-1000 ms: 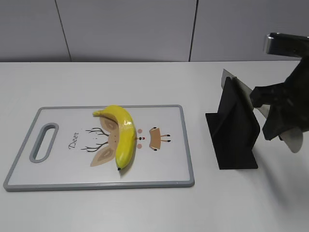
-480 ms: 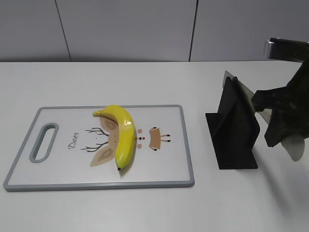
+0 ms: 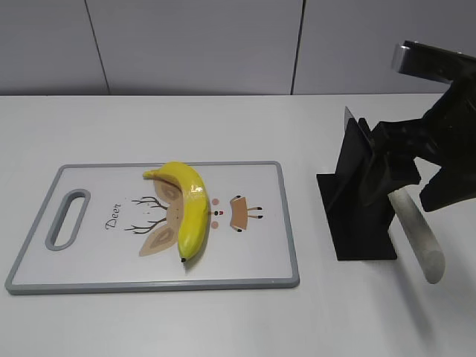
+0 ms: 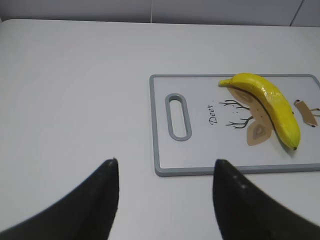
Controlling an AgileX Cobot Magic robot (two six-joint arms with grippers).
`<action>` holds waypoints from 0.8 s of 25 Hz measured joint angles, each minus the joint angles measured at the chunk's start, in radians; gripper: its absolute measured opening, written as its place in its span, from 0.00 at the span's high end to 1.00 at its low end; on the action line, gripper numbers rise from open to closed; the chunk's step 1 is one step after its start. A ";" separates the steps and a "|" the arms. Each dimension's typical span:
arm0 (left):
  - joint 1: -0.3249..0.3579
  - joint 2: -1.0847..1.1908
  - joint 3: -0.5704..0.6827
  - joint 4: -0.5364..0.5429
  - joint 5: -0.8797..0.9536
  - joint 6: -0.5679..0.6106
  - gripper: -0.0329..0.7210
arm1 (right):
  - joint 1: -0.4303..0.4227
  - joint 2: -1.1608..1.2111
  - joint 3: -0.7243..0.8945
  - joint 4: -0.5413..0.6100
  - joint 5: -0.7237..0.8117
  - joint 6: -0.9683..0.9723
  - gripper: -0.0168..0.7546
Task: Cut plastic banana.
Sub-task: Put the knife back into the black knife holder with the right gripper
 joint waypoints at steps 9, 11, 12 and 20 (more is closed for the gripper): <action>0.000 0.000 0.000 0.000 0.000 0.000 0.20 | 0.000 -0.148 0.000 -0.102 -0.038 -0.055 0.20; 0.000 0.000 0.000 0.000 0.000 0.000 0.19 | 0.000 -0.222 0.000 -0.118 -0.051 -0.083 0.20; 0.000 0.000 0.000 0.000 0.000 0.000 0.18 | 0.000 -0.258 0.001 -0.122 -0.055 -0.101 0.20; 0.000 0.000 0.000 0.000 0.000 0.000 0.18 | 0.000 -0.537 0.185 -0.127 -0.103 -0.224 0.21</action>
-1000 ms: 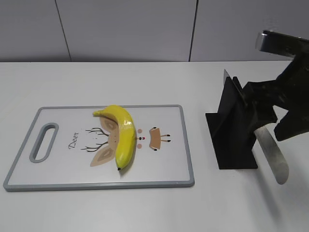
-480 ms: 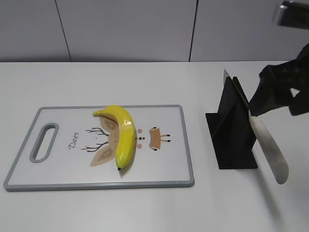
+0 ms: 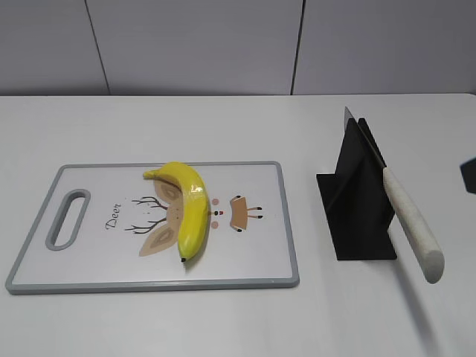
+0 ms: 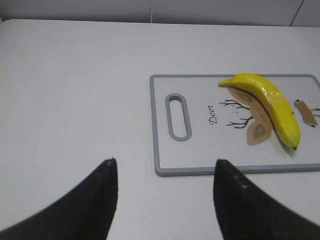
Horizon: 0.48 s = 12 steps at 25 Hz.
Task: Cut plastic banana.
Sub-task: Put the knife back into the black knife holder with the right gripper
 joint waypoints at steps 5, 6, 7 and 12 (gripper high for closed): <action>0.000 0.000 0.000 0.000 0.000 0.000 0.18 | 0.000 -0.202 0.109 -0.001 -0.006 -0.072 0.21; 0.000 0.000 0.000 0.000 0.000 0.000 0.18 | 0.000 -0.238 0.130 -0.001 -0.007 -0.079 0.21; 0.000 0.000 0.000 0.000 0.000 0.000 0.18 | 0.000 -0.278 0.152 -0.001 -0.009 -0.082 0.21; 0.000 0.000 0.000 0.000 0.000 0.000 0.18 | 0.000 -0.463 0.284 -0.001 -0.009 -0.087 0.21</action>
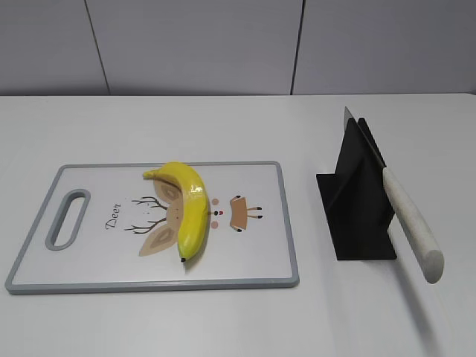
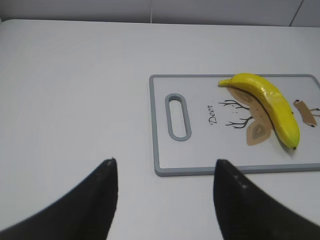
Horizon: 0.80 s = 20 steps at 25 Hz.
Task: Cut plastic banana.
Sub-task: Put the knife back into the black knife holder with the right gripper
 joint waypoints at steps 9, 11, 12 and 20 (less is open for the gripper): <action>0.000 0.000 0.000 0.000 0.000 0.000 0.19 | 0.000 -0.328 0.084 0.000 0.011 -0.002 0.21; 0.000 0.000 0.000 0.000 0.000 0.000 0.19 | 0.000 -0.377 0.088 -0.006 0.031 -0.002 0.21; 0.000 0.000 0.000 0.000 0.000 0.000 0.19 | 0.000 -0.395 0.093 -0.013 0.049 -0.003 0.21; 0.000 0.000 0.000 0.000 -0.001 0.000 0.20 | 0.000 -0.439 0.110 -0.060 0.087 0.005 0.21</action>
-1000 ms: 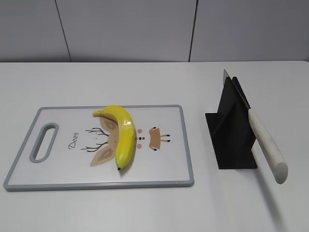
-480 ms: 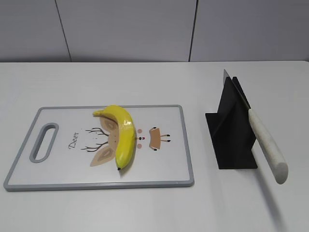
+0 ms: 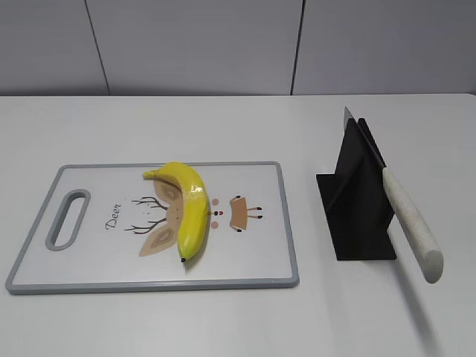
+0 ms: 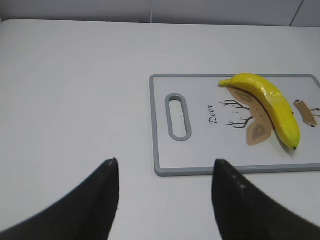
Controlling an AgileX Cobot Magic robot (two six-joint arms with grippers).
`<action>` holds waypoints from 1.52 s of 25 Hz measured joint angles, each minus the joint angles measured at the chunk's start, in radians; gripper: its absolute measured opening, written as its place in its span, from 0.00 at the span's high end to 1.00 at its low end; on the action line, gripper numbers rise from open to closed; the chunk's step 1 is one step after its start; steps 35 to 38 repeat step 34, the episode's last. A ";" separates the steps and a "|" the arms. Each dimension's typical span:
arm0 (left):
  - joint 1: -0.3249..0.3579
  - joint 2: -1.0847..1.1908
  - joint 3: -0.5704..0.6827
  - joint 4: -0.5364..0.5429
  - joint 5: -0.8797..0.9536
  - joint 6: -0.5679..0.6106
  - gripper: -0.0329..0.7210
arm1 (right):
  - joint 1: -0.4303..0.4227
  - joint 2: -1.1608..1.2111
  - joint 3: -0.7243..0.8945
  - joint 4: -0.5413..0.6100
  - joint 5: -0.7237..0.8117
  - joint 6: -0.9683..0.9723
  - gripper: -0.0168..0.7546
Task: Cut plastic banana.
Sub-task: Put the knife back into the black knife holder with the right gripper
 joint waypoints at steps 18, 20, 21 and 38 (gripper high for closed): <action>0.000 0.000 0.000 -0.001 0.000 0.000 0.21 | -0.160 0.000 0.001 0.008 0.000 0.003 0.21; 0.000 0.000 0.000 -0.001 0.000 0.000 0.22 | -0.170 0.000 0.001 0.008 0.000 0.003 0.21; 0.000 0.000 0.000 -0.001 0.000 0.000 0.22 | -0.171 0.000 0.001 0.008 0.000 0.003 0.21; 0.000 0.000 0.000 -0.001 0.000 0.000 0.24 | -0.171 0.000 0.001 0.008 0.000 0.003 0.21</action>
